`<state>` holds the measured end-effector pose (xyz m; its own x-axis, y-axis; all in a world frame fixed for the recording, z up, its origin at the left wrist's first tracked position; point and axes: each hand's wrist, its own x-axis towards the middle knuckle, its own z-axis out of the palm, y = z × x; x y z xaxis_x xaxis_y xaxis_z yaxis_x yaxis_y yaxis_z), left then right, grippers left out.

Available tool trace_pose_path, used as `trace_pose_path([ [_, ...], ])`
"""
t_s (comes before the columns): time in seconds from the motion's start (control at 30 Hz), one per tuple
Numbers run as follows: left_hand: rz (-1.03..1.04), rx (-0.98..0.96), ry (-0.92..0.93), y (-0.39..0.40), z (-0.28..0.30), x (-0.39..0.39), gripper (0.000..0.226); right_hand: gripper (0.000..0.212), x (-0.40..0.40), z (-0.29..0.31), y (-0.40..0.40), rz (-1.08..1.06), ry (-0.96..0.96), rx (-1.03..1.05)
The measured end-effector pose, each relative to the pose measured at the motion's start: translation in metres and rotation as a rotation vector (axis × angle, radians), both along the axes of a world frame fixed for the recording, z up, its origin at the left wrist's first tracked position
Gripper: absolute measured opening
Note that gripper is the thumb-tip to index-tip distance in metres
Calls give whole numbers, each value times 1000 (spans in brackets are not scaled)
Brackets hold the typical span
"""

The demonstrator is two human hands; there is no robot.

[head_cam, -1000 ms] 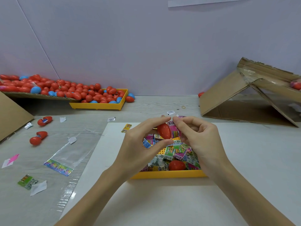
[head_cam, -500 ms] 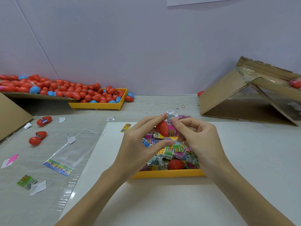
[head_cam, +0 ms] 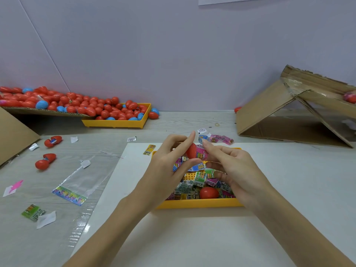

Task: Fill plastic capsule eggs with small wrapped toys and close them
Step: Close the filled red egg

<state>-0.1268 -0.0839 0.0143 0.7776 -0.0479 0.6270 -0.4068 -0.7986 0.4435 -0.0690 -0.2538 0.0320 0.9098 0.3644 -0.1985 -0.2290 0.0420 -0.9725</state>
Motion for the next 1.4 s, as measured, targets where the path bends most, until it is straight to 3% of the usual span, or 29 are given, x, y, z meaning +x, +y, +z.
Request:
trace_pose_path([
  [0.33,-47,11,27,3,-3,1,54,30,2,-2,0,82,204,160],
  [0.53,-53,14,-9,1,-2,1,53,9,2,-1,0,104,397,264],
  [0.67,-50,43,-40,3,-2,2,50,13,3,2,-1,103,521,351],
  [0.83,-35,36,-74,4,0,2,51,10,1,3,2,98,473,353],
  [0.93,-21,-66,-98,2,2,1,55,21,1,2,2,114,429,371],
  [1.13,-32,-232,-147,4,3,-3,41,16,1,2,1,171,333,433],
  [1.4,-55,-262,-182,8,2,-3,44,30,0,5,3,219,413,527],
])
